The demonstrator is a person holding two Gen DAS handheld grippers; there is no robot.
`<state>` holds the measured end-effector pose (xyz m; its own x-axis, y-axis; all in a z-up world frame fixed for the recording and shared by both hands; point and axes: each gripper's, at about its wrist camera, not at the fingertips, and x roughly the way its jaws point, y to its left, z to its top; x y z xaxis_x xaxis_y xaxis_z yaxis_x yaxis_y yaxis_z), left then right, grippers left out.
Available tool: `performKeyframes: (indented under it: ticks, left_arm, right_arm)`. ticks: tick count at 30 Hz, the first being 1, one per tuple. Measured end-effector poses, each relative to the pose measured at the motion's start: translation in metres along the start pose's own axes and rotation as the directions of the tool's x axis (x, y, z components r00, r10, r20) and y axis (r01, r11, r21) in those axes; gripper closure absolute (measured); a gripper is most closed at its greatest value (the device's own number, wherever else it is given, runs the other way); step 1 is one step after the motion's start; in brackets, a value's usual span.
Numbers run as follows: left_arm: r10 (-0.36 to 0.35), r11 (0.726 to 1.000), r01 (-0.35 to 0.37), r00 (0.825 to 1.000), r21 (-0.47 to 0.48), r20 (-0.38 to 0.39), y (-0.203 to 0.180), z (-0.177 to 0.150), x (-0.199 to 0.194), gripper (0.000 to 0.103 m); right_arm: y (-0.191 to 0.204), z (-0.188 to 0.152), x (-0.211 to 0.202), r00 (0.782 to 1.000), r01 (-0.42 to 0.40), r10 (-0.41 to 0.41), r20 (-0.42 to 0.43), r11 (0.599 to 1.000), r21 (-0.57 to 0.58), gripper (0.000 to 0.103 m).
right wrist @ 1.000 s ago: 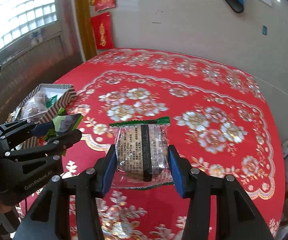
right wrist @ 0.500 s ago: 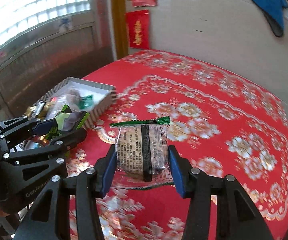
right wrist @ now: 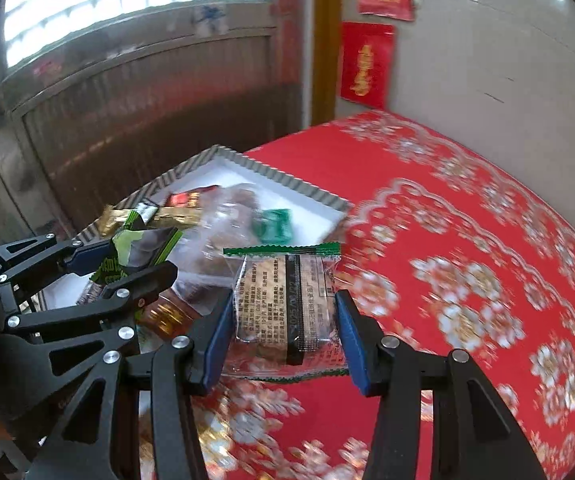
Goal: Organize snacks
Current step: 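Carry the green packet and clear biscuit packet over the white box with both tools, then open both tools to drop the green and clear packets into the box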
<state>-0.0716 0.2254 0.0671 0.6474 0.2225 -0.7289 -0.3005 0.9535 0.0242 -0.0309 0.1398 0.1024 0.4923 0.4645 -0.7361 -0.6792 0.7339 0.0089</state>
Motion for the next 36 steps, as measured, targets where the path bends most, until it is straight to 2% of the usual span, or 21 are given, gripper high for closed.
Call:
performKeyframes:
  ticks: [10, 18, 20, 21, 23, 25, 28, 34, 36]
  left_arm:
    - [0.062, 0.996, -0.065, 0.997, -0.056, -0.052, 0.044, -0.019, 0.016, 0.063]
    - [0.105, 0.992, -0.108, 0.994, -0.060, -0.041, 0.054, -0.029, 0.020, 0.062]
    - [0.116, 0.989, -0.119, 0.993, -0.087, -0.037, 0.061, -0.031, 0.018, 0.061]
    - [0.119, 0.987, -0.122, 0.992, -0.108, -0.034, 0.065, -0.032, 0.018, 0.059]
    - [0.136, 0.981, -0.139, 0.990, -0.136, -0.032, 0.073, -0.034, 0.016, 0.052]
    - [0.152, 0.976, -0.154, 0.988, -0.153, -0.029, 0.079, -0.035, 0.014, 0.042]
    - [0.158, 0.975, -0.158, 0.987, -0.158, -0.010, 0.078, -0.035, 0.008, 0.035]
    - [0.158, 0.976, -0.144, 0.985, -0.166, 0.075, 0.062, -0.034, -0.009, 0.018]
    - [0.174, 0.975, -0.158, 0.980, -0.157, 0.096, 0.053, -0.033, -0.013, 0.017]
  right_arm:
    - [0.041, 0.003, 0.036, 0.994, -0.091, 0.087, -0.061, 0.994, -0.057, 0.053]
    - [0.056, -0.001, 0.040, 0.996, -0.063, 0.057, -0.068, 0.994, -0.089, 0.051]
    - [0.058, -0.002, 0.039, 0.996, -0.063, 0.058, -0.064, 0.994, -0.088, 0.047]
    - [0.059, -0.002, 0.039, 0.996, -0.066, 0.061, -0.066, 0.994, -0.089, 0.045]
    - [0.061, -0.003, 0.037, 0.997, -0.054, 0.048, -0.055, 0.994, -0.100, 0.030]
    - [0.062, -0.004, 0.033, 0.997, -0.068, 0.063, -0.046, 0.993, -0.098, 0.024]
    - [0.063, -0.006, 0.025, 0.997, -0.077, 0.075, -0.027, 0.993, -0.089, 0.023]
    - [0.051, -0.015, 0.006, 0.999, 0.018, -0.015, 0.040, 0.997, -0.068, 0.021]
    - [0.044, -0.017, 0.000, 0.998, 0.041, -0.038, 0.057, 0.998, -0.050, 0.021]
